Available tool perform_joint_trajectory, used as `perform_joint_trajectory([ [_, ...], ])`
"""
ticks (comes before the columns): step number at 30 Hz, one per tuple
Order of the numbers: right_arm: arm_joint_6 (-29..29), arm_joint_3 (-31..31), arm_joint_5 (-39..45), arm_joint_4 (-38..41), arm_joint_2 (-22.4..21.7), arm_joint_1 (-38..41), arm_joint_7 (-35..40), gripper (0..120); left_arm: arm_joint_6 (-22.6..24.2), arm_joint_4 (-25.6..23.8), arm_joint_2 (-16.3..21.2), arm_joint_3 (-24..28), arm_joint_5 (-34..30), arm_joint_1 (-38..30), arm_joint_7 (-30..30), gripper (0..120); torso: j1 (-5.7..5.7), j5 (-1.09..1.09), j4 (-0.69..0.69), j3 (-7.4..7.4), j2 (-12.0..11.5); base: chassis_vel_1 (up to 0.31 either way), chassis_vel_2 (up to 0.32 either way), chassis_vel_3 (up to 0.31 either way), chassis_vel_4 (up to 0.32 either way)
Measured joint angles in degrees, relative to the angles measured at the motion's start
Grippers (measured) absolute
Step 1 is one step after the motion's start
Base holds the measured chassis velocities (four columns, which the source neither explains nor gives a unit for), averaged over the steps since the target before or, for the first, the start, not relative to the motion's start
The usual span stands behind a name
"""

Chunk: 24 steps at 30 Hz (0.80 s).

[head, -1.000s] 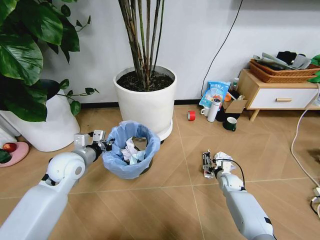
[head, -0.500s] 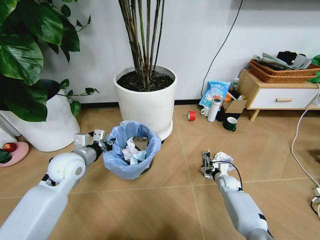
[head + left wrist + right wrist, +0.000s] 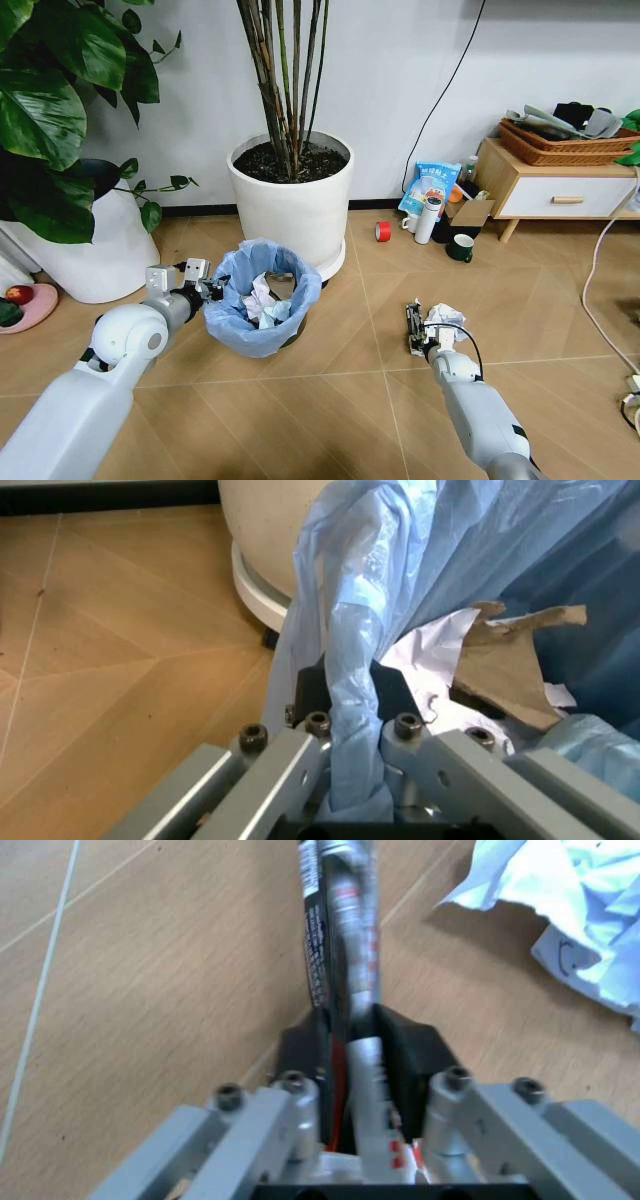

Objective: Pick up the trash bin and place the garbage on the floor into it.

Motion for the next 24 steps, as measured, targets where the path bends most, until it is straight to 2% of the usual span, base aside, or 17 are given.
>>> perform_joint_trajectory([
  [2, 0.1, 0.5, -0.4, 0.1, 0.1, -0.1, 0.0, 3, 0.0, -0.2, 0.1, -0.3, 0.0, 0.2, 0.1, 0, 0.00, -0.01, 0.00, 0.00, 0.0, 0.000, 0.000, 0.000, 0.000],
  [6, -0.2, 0.9, -0.5, 2.9, 0.1, -1.4, 0.4, 0, 0.0, -0.5, 0.5, -0.9, 0.0, 0.8, 0.6, 0, 0.00, 0.05, -0.01, 0.02, 0.0, 0.000, 0.000, 0.000, 0.000],
  [11, -0.9, 1.2, 0.3, 8.3, -0.2, -3.0, 0.8, 0, -0.1, -0.8, 0.8, -1.6, 0.1, 1.6, 0.9, 0, 0.00, 0.00, -0.01, 0.01, 0.0, 0.000, 0.000, 0.000, 0.000],
  [13, -2.2, 0.7, 2.0, 14.4, -0.8, -4.7, 1.4, 0, -0.1, -1.2, 0.9, -2.2, 0.2, 2.5, 1.0, 0, 0.00, 0.02, -0.01, 0.01, 0.0, 0.000, 0.000, 0.000, 0.000],
  [19, -2.0, -1.5, 2.8, 22.1, -2.1, -6.4, 2.1, 0, -0.1, -1.4, 1.0, -2.5, 0.6, 3.2, 1.1, 0, 0.00, 0.02, -0.01, 0.01, 0.0, 0.000, 0.000, 0.000, 0.000],
  [21, -3.6, -3.7, 6.0, 32.7, -3.6, -8.5, 1.9, 0, -0.1, -1.5, 1.0, -2.5, 0.9, 3.4, 1.1, 0, 0.00, 0.00, 0.01, 0.01, 0.0, 0.000, 0.000, 0.000, 0.000],
  [22, -3.6, -3.7, 6.0, 32.7, -3.6, -8.5, 1.9, 0, -0.1, -1.5, 1.0, -2.5, 0.9, 3.4, 1.1, 0, 0.00, 0.00, 0.01, 0.01, 0.0, 0.000, 0.000, 0.000, 0.000],
  [24, -5.5, -4.9, 9.1, 40.7, -4.8, -9.8, 2.1, 0, -0.1, -1.6, 1.1, -2.5, 0.9, 3.4, 1.1, 0, 0.00, 0.02, 0.00, 0.01, 0.0, 0.000, 0.000, 0.000, 0.000],
])
